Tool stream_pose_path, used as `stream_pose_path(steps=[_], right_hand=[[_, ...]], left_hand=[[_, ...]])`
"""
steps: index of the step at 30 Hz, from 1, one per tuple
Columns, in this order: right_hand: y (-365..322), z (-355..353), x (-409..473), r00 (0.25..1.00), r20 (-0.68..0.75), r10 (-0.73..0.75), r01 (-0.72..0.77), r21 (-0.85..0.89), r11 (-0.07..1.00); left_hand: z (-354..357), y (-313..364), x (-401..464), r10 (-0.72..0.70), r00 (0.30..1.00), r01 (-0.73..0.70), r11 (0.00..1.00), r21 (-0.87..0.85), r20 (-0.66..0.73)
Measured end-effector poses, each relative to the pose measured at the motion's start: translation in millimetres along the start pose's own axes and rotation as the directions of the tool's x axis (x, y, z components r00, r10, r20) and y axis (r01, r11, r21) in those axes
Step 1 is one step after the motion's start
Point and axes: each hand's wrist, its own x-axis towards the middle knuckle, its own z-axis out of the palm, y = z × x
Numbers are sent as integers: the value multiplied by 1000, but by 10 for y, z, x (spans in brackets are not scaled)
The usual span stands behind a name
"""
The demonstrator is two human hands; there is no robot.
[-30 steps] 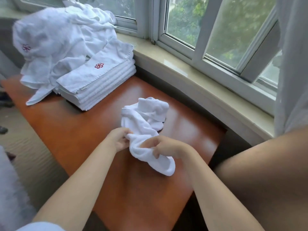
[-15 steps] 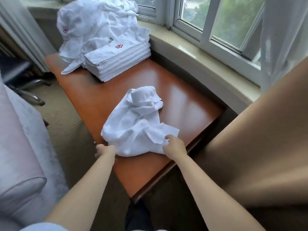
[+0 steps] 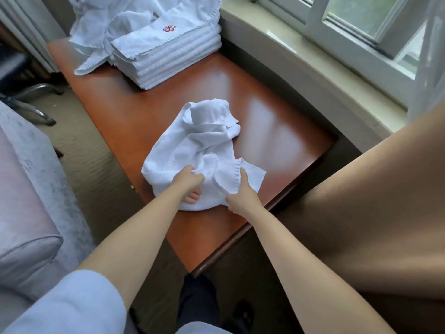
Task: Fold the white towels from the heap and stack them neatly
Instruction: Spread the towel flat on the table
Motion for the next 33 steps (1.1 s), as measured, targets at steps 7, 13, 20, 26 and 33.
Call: stream_pose_path(steps=[7, 13, 20, 26, 33], right_hand=[[-248, 51, 547, 975, -2, 224, -220, 190, 957], [-914, -146, 1026, 904, -406, 135, -26, 263, 965], [-1263, -47, 800, 469, -841, -270, 460, -27, 887], [-366, 116, 399, 630, -726, 274, 106, 430, 897], [-41, -310, -124, 498, -815, 297, 303, 484, 821]], left_hand=[[-145, 384, 495, -87, 994, 99, 969, -225, 64], [-525, 1222, 897, 57, 995, -30, 953, -301, 83], [-788, 1395, 769, 170, 980, -192, 728, -658, -98], [-743, 195, 497, -154, 984, 175, 812, -556, 85], [-435, -637, -193, 52, 800, -263, 926, -272, -597]])
